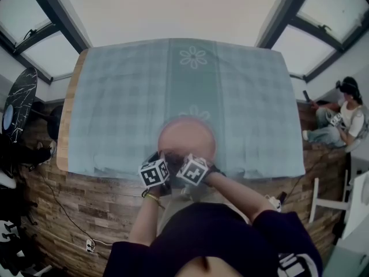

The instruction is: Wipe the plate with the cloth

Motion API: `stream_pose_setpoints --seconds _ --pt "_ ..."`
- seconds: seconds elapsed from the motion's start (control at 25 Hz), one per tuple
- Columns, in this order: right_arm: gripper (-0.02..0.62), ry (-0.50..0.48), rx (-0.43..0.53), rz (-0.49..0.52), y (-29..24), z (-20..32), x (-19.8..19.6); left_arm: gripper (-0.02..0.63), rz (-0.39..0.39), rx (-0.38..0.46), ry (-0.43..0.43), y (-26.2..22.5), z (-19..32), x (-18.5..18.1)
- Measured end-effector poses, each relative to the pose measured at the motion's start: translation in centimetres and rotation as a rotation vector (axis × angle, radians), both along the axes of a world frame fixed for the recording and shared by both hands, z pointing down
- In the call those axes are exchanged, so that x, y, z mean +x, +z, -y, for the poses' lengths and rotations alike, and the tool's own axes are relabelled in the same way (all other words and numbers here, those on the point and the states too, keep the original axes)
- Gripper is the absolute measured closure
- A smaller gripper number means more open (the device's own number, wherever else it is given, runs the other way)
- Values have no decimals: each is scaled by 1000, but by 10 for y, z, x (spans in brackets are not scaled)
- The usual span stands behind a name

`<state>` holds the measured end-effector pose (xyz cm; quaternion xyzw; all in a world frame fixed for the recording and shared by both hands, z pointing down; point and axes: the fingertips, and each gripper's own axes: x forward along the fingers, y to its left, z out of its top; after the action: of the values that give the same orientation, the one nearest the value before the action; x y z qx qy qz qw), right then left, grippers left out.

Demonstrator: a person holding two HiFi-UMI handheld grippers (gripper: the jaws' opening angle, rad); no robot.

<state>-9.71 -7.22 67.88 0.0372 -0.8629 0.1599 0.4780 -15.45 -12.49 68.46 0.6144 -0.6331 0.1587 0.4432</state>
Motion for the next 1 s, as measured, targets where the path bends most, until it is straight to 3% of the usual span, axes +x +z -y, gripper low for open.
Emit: stream_pose_setpoints --seconds 0.44,0.64,1.0 --pt "563 -28 -34 -28 -7 -9 19 555 -7 0 -1 0 -2 1" --pt "563 55 -17 11 -23 9 25 555 -12 6 0 -1 0 1" --pt "563 187 113 -4 -37 81 45 555 -18 3 -1 -1 0 1"
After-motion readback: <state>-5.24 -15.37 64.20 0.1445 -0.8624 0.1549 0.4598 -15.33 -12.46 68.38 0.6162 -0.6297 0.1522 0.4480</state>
